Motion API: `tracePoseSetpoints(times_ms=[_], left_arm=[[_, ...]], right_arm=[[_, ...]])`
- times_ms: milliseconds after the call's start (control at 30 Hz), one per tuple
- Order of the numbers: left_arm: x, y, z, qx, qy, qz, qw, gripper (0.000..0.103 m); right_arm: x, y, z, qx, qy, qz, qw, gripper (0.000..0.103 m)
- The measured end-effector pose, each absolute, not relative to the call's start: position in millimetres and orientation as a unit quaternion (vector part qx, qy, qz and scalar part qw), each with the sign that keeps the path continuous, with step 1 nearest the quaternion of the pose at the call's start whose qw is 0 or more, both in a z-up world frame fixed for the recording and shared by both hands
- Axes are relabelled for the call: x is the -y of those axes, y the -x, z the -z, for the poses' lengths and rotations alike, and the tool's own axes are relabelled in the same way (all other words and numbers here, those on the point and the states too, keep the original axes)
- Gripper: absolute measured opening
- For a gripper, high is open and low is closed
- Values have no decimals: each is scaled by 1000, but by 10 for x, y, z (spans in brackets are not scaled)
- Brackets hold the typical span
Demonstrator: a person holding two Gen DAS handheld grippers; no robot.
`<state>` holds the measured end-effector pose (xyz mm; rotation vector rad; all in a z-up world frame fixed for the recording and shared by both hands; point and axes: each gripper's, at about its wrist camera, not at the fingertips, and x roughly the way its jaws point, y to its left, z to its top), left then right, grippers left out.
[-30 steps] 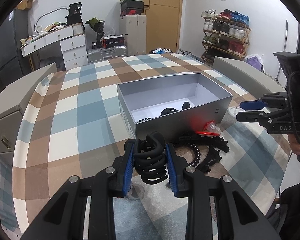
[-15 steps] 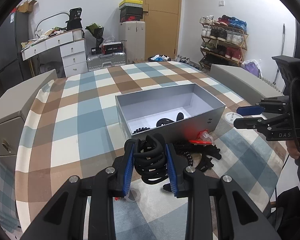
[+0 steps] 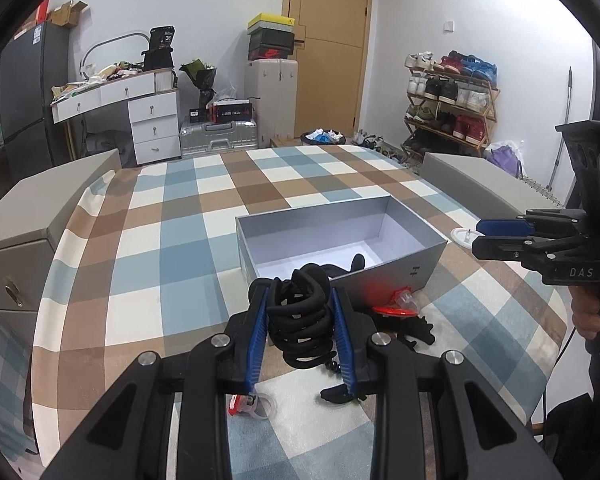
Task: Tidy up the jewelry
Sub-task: 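Carry the badge and claw clip into the grey box and release both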
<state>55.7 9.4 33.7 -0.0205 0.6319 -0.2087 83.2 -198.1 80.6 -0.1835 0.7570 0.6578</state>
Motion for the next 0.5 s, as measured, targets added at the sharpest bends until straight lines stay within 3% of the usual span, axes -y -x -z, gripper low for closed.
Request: tracePoseSetpoints(times_ms=[500], left_arm=[[-68, -809, -376, -289, 9, 87, 953, 25]], right_arm=[[1928, -977, -808, -350, 11, -324, 879, 40]])
